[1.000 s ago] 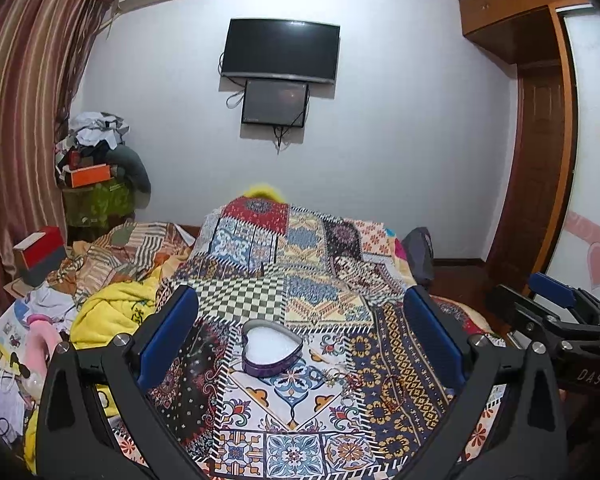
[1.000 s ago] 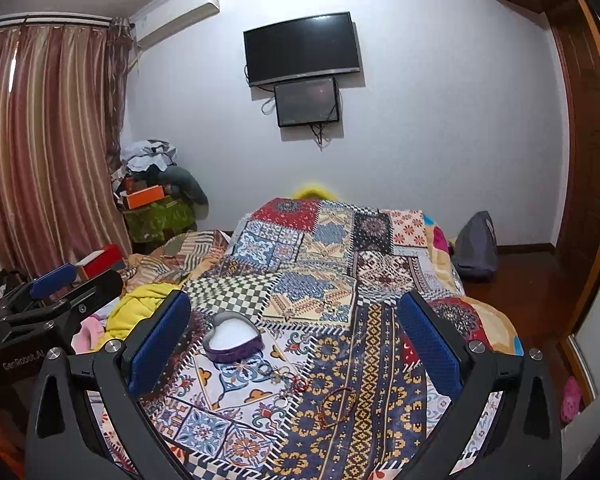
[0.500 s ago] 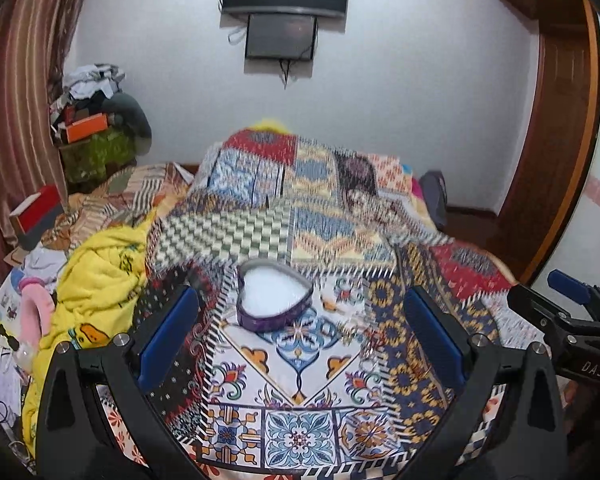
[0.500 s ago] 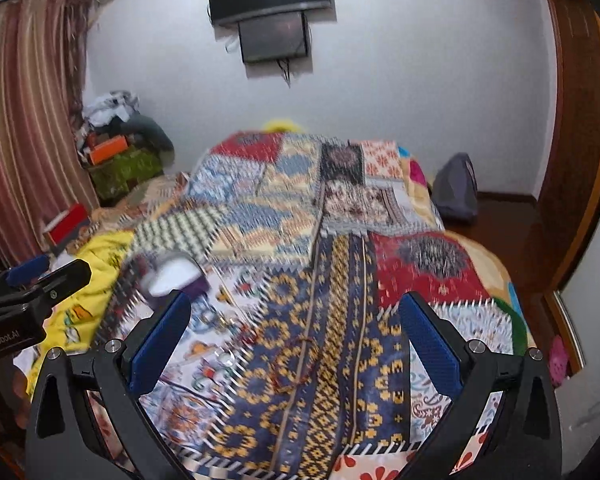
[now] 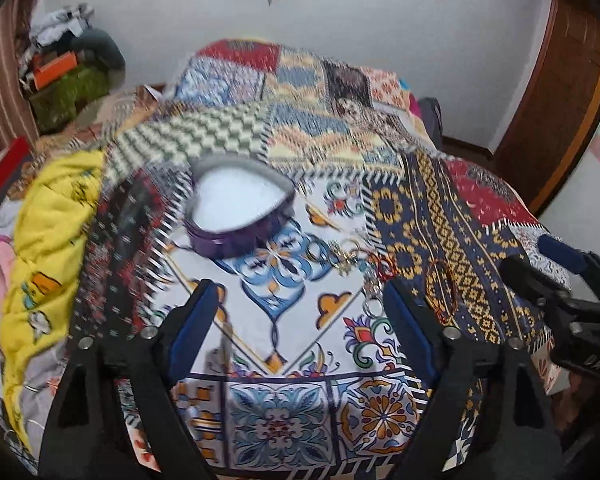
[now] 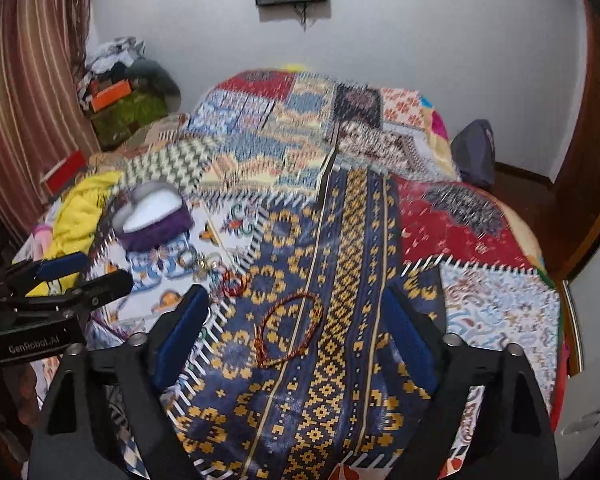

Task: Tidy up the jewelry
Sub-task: 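Move the right gripper to the orange braided bracelet and close on it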

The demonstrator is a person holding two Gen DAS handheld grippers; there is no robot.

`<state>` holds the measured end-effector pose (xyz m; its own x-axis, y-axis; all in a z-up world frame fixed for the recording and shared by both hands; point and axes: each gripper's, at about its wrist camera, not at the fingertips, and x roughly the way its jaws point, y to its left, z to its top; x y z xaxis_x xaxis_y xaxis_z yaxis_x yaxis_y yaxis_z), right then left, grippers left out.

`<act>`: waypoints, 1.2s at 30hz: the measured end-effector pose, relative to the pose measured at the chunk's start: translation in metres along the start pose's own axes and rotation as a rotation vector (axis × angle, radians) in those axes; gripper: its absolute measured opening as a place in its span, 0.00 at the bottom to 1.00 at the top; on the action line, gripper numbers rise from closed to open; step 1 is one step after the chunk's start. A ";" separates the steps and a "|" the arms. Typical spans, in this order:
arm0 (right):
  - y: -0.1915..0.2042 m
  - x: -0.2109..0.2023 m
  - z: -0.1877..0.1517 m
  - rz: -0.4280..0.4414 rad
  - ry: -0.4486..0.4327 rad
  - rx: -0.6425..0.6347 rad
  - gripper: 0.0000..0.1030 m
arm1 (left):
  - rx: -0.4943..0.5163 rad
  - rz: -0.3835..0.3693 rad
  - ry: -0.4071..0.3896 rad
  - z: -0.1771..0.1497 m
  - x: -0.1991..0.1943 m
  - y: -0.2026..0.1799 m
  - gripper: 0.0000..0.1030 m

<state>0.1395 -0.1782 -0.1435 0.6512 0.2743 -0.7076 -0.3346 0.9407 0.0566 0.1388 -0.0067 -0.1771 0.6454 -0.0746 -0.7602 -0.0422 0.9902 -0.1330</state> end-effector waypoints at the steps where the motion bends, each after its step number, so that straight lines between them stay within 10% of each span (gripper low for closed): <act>1: 0.000 0.005 -0.001 0.005 0.012 -0.001 0.75 | -0.001 -0.004 0.013 -0.001 0.004 -0.001 0.78; 13: -0.014 0.049 -0.016 0.135 0.198 0.039 0.53 | 0.029 -0.091 0.131 -0.010 0.047 -0.018 0.53; 23: -0.003 0.070 -0.021 0.135 0.233 -0.003 0.40 | 0.071 -0.121 0.137 -0.011 0.053 -0.027 0.48; 29: -0.014 0.070 -0.021 0.129 0.226 0.042 0.08 | 0.083 -0.150 0.144 -0.013 0.055 -0.030 0.40; 36: -0.016 0.068 -0.021 0.130 0.222 0.063 0.06 | 0.117 -0.167 0.143 -0.014 0.061 -0.040 0.29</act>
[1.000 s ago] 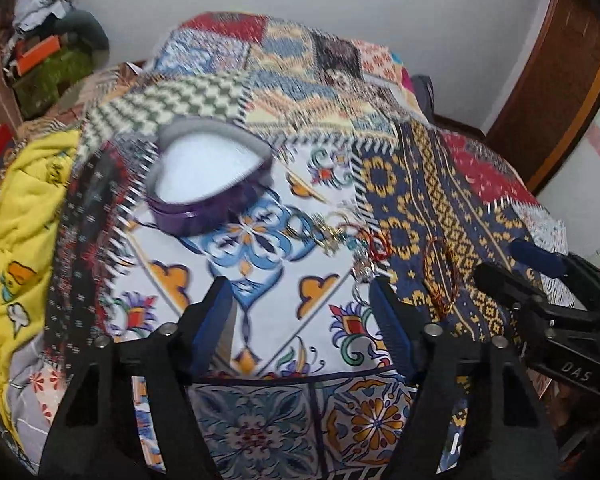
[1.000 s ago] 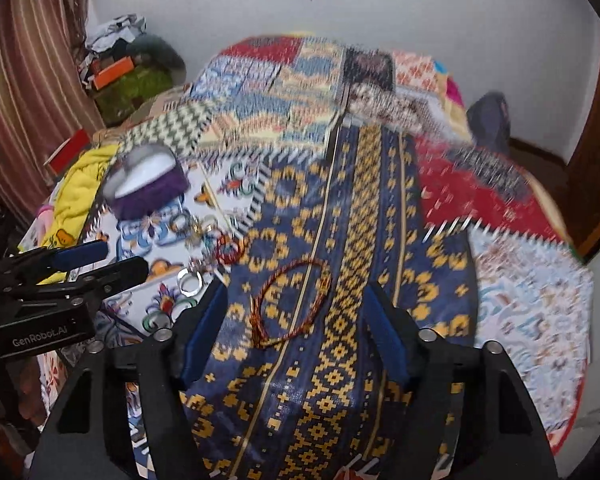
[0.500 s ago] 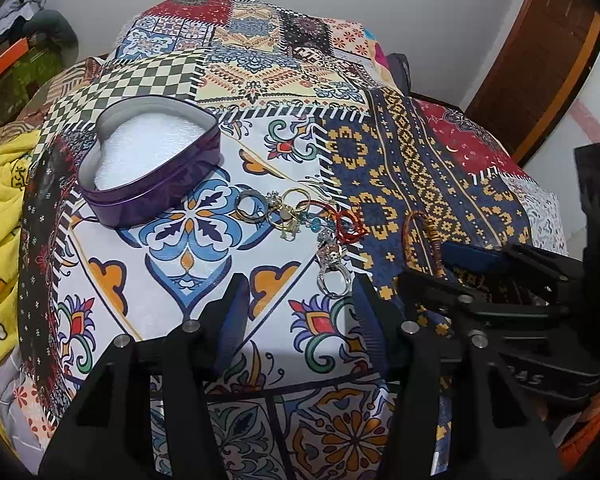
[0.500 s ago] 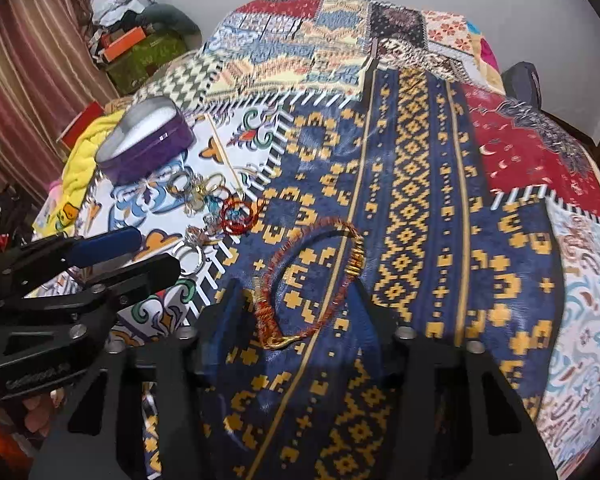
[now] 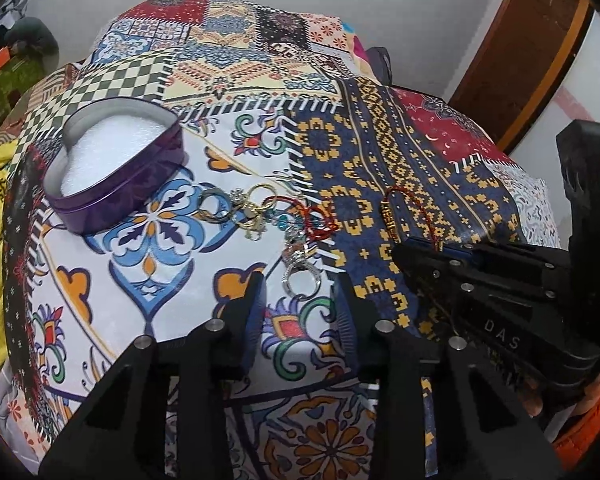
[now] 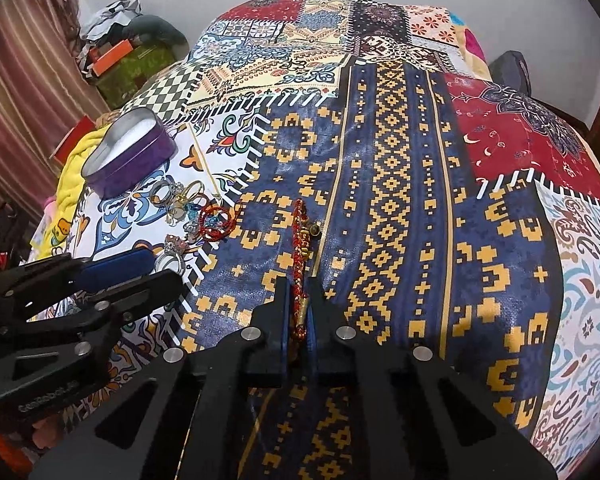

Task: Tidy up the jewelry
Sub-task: 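Move the right gripper to the orange braided bracelet and close on it, then grasp a silver ring with the left gripper while the right gripper lifts the bracelet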

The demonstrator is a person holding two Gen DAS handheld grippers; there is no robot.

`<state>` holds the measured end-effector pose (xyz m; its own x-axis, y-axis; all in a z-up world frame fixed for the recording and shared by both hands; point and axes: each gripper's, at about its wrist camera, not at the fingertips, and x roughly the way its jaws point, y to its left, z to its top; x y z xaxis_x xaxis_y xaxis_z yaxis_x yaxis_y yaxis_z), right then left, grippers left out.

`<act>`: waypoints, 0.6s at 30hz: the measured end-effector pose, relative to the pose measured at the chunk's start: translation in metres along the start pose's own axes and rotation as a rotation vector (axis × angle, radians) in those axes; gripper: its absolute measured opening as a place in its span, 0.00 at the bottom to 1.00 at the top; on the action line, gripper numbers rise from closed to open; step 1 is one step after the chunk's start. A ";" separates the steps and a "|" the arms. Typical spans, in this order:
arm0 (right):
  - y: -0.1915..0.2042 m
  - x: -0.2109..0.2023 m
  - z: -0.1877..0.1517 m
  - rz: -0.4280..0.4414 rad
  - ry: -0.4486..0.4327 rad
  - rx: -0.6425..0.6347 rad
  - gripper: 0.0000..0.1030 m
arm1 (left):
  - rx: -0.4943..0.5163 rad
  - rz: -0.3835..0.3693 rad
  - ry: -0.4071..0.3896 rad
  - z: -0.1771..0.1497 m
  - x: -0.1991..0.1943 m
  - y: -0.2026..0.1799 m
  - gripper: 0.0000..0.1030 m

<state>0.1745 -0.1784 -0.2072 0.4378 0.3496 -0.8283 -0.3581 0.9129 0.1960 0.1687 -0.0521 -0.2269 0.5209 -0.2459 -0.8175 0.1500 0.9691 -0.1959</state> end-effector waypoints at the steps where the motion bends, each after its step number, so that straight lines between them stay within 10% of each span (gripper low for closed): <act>1: 0.000 -0.001 0.000 0.002 0.000 0.003 0.06 | 0.009 0.005 -0.002 0.000 0.002 -0.002 0.27; 18: -0.007 -0.036 0.008 -0.012 -0.092 0.034 0.06 | -0.023 0.032 -0.060 0.002 -0.022 0.001 0.19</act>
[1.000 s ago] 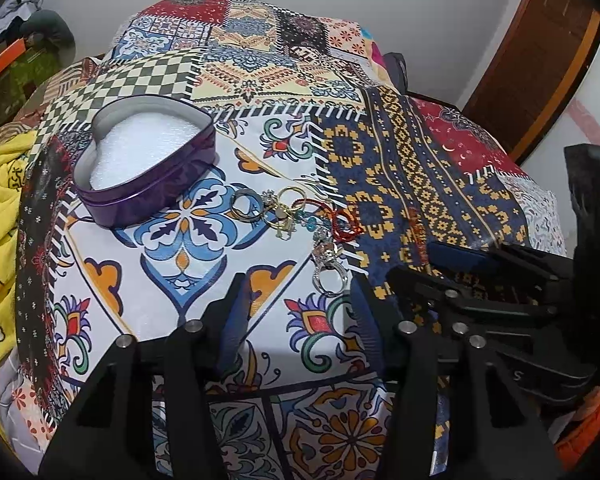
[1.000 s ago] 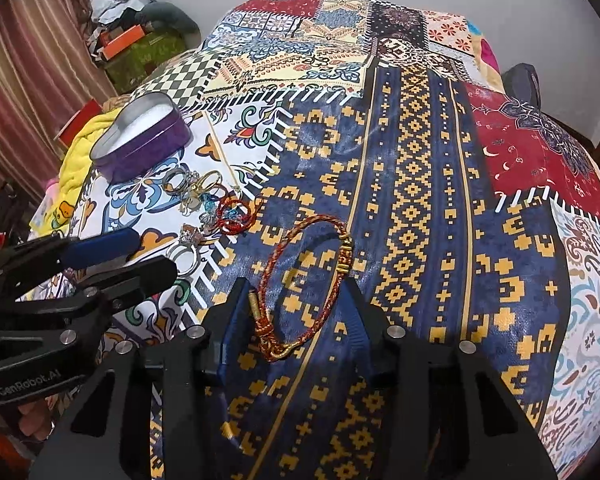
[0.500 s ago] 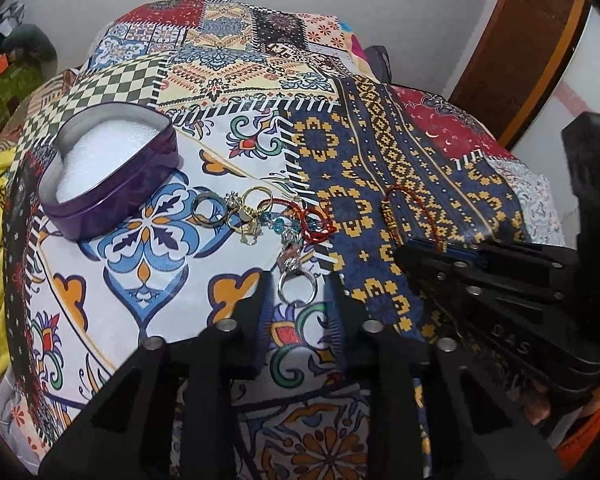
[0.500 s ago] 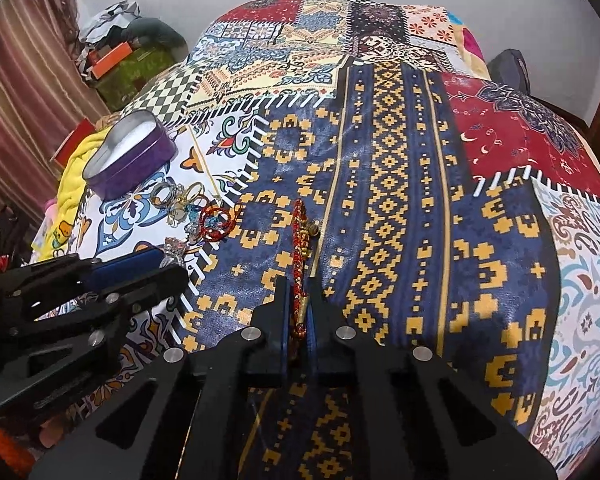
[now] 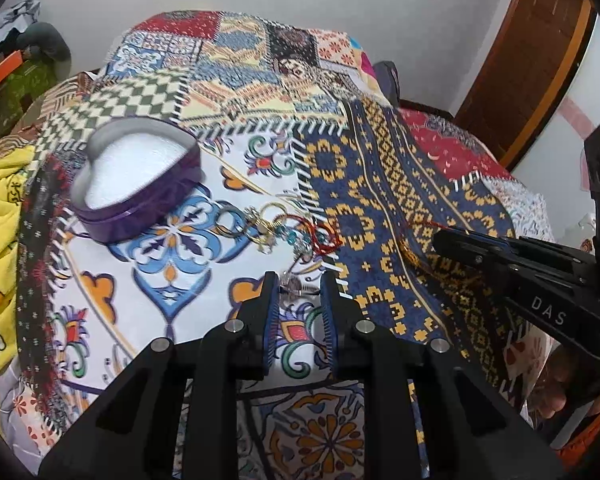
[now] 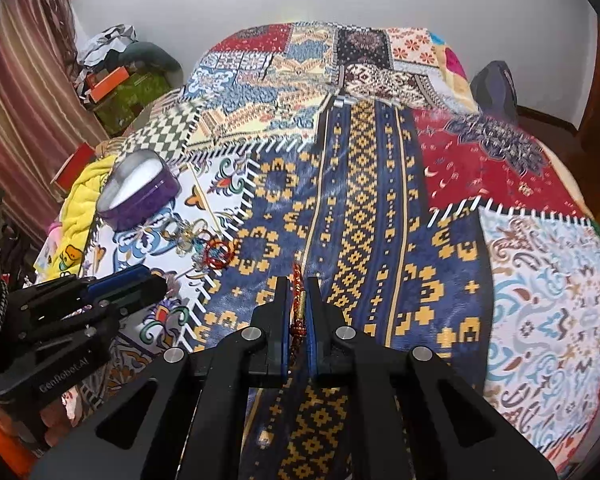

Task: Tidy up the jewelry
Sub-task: 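Grasp a silver ring with the left gripper while the right gripper lifts the bracelet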

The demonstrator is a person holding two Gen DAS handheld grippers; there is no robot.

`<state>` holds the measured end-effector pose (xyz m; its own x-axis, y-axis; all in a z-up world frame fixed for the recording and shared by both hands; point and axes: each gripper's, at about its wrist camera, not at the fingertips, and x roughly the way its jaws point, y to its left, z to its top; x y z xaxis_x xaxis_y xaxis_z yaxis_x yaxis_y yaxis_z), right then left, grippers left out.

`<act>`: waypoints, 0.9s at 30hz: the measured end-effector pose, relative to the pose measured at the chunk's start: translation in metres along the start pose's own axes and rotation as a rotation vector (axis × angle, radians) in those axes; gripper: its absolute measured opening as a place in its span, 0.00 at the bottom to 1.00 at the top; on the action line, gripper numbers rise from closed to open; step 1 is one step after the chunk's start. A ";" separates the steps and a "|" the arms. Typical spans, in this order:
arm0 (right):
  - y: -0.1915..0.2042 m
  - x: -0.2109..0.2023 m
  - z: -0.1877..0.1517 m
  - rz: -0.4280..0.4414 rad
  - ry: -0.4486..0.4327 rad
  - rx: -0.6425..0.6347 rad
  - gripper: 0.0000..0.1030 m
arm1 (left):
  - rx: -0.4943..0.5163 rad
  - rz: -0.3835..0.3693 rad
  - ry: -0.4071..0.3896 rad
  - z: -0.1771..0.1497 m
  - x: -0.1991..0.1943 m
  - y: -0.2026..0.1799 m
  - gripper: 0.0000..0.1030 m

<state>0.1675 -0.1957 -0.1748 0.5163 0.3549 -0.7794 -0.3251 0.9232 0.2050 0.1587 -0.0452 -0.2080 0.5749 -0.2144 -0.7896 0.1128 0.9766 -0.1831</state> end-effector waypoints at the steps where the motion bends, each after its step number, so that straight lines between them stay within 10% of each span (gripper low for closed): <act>1: 0.001 -0.002 0.001 0.000 -0.006 -0.001 0.06 | -0.003 0.002 -0.009 0.001 -0.004 0.001 0.19; 27: 0.068 -0.052 0.046 0.040 -0.195 -0.125 0.06 | -0.067 0.085 -0.237 0.018 -0.094 0.045 0.19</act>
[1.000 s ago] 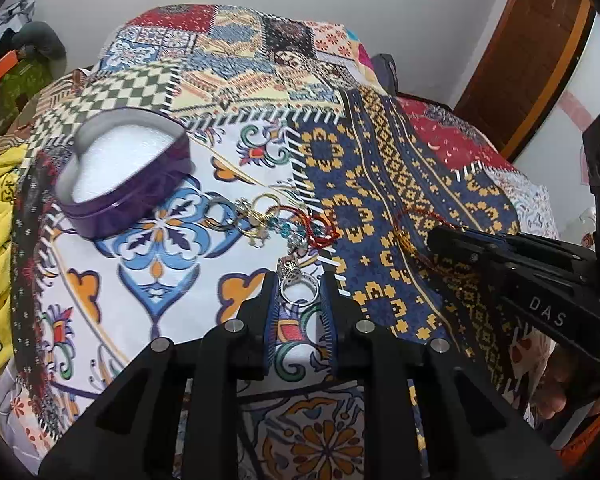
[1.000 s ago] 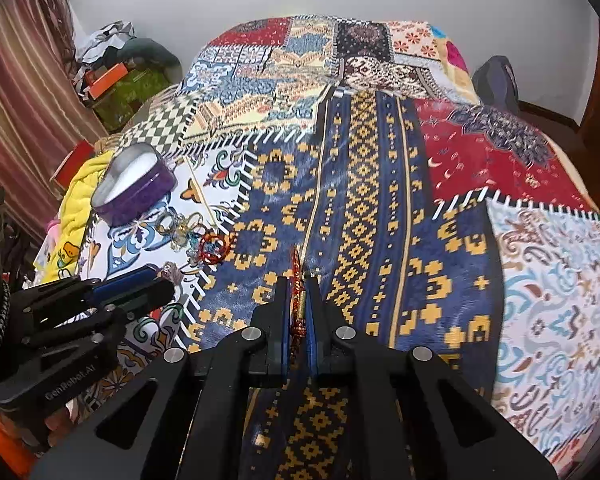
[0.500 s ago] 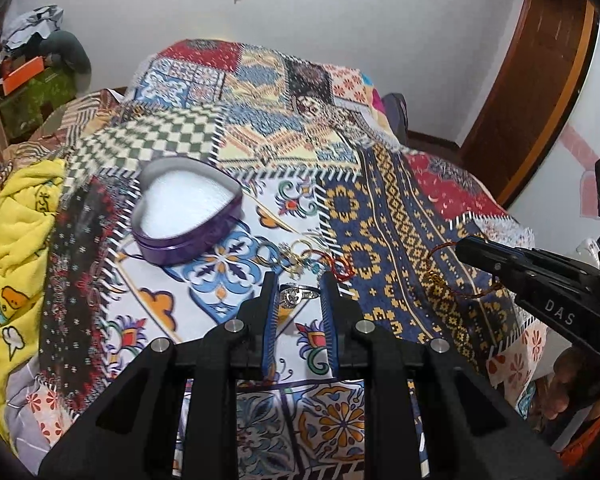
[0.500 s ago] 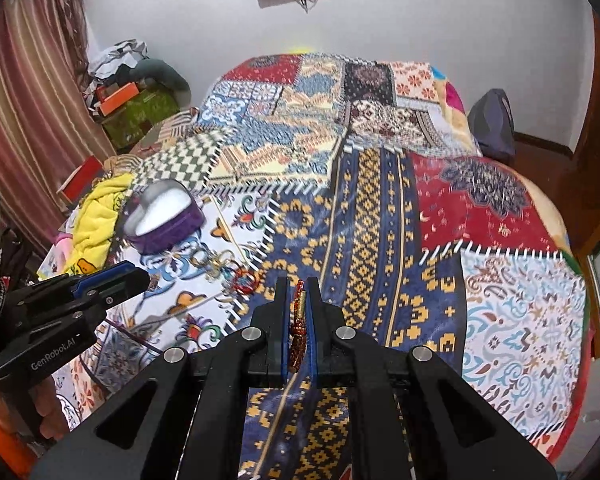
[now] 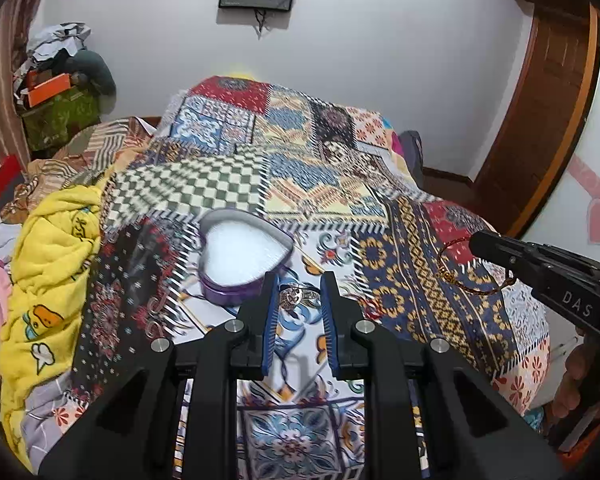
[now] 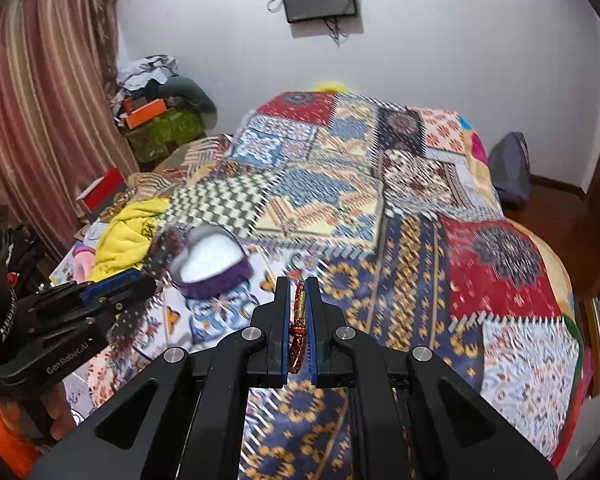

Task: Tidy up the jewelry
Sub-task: 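Grasp a silver ring with the left gripper while the right gripper lifts the bracelet, then lower the ring into the heart tin and open the left gripper while the right gripper brings the bracelet over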

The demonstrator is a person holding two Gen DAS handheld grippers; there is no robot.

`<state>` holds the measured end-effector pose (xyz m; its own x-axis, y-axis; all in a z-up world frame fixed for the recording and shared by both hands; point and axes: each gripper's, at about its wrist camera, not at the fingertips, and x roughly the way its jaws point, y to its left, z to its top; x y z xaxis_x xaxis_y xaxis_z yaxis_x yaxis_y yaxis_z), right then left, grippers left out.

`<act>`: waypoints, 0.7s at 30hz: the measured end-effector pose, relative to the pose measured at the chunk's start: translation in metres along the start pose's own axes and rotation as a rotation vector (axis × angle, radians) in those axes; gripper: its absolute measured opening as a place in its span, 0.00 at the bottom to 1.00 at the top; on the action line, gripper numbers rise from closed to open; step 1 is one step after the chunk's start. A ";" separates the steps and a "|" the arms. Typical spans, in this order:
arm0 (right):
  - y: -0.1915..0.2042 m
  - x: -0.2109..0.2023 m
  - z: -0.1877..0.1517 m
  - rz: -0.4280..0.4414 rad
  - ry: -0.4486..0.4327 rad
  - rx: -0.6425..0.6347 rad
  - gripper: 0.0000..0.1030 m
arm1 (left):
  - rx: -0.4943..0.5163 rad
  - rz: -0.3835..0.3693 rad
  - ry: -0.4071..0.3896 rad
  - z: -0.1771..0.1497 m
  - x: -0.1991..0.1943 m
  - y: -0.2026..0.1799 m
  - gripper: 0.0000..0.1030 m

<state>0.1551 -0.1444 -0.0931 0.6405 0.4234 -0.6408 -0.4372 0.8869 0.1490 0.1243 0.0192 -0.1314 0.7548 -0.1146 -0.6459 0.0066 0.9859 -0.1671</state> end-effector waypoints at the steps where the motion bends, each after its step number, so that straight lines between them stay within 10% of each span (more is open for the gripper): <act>1: 0.004 0.001 0.003 0.004 -0.006 -0.008 0.06 | -0.003 0.004 -0.007 0.002 -0.001 0.003 0.19; 21: 0.056 0.044 0.040 0.110 -0.031 -0.096 0.06 | -0.043 0.056 -0.063 0.023 0.011 0.043 0.19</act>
<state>0.1843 -0.0684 -0.0828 0.6038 0.5236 -0.6011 -0.5633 0.8138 0.1429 0.1483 0.0636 -0.1286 0.7930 -0.0498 -0.6072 -0.0640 0.9843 -0.1643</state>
